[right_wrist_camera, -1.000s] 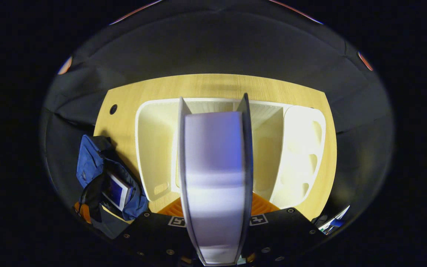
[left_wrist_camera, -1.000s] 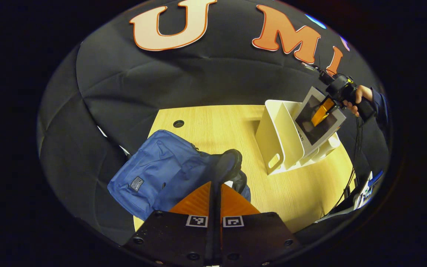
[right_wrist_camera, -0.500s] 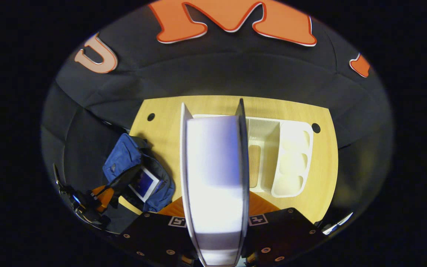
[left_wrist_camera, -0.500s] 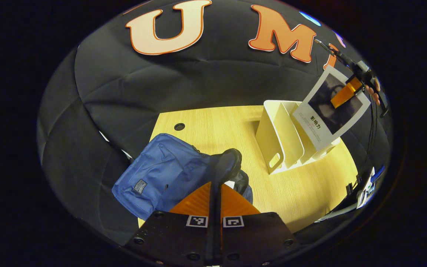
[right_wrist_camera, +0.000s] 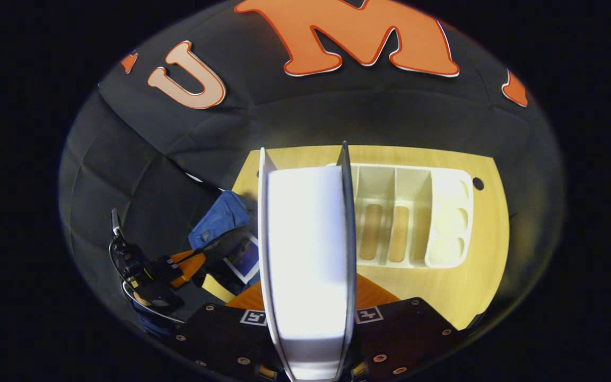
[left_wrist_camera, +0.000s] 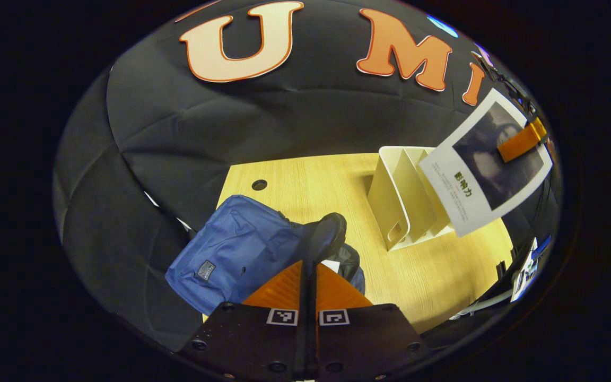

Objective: Open the schoolbag, grab two books from the bookshelf and put them into the schoolbag.

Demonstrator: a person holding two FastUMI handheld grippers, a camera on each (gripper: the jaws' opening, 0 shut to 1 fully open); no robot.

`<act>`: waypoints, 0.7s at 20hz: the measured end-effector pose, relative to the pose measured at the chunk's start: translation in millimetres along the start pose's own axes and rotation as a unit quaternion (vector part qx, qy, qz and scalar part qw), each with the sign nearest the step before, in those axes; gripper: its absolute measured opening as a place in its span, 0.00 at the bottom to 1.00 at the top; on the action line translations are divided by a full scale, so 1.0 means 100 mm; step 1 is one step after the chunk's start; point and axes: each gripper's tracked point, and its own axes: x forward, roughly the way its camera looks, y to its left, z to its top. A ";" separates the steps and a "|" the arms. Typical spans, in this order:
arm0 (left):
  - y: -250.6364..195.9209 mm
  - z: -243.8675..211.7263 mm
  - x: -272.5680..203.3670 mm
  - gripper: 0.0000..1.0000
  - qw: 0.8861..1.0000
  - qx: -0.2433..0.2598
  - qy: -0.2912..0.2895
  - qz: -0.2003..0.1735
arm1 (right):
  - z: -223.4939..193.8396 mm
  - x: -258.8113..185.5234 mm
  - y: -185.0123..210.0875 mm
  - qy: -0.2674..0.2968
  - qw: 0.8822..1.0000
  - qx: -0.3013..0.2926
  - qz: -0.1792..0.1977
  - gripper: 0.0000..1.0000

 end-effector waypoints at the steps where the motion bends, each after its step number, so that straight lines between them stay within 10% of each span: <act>1: 0.01 0.01 -0.01 0.01 1.000 0.002 0.000 0.000 | -0.08 0.09 0.07 0.000 1.000 0.012 0.012 0.42; 14: 0.16 0.14 -0.09 0.01 0.999 0.036 0.002 -0.002 | -0.77 1.22 1.14 0.012 0.981 0.142 0.132 0.48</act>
